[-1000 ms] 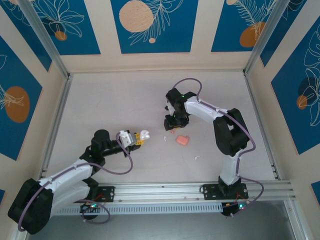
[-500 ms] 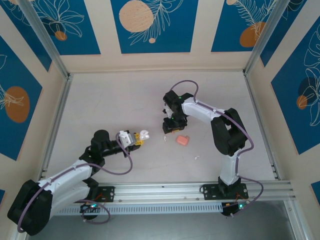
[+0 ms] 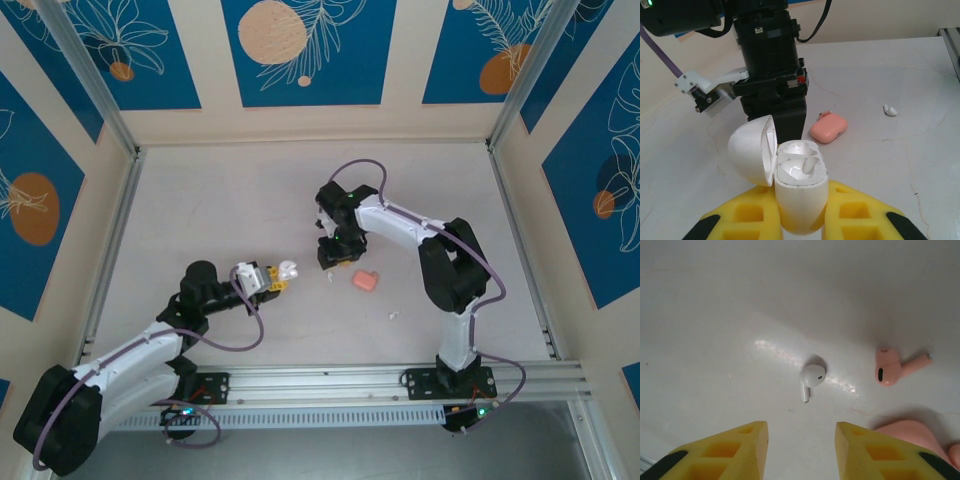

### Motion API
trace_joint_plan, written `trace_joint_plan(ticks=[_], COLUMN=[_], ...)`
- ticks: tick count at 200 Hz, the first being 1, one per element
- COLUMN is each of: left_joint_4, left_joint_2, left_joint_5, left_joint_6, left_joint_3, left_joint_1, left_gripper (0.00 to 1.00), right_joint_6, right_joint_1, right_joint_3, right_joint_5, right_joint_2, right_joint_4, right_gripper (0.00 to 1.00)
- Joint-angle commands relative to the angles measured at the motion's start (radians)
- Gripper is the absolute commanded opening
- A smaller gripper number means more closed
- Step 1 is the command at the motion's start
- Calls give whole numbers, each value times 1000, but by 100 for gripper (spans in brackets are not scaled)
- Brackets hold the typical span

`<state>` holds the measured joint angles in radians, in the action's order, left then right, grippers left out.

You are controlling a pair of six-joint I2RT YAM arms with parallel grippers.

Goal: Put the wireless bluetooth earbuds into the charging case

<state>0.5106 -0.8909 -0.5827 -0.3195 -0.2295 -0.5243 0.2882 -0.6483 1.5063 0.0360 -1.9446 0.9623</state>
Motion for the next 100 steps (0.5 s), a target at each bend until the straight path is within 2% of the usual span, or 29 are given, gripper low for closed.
trace_joint_plan(ticks=[1,100], left_joint_4=[24,23], left_joint_2=[17,18], left_joint_5=[-23,-20], left_joint_6=[18,18], left_joint_3=[14,14], left_joint_1=[-11,-11], left_gripper=[17,17], right_joint_6=[-2,-1], right_joint_1=[-10,-17], right_joint_3=[36,72], right_joint_5=[-32,-23], right_joint_2=[-38,-122], right_joint_4=[26,30], right_gripper=[39,42])
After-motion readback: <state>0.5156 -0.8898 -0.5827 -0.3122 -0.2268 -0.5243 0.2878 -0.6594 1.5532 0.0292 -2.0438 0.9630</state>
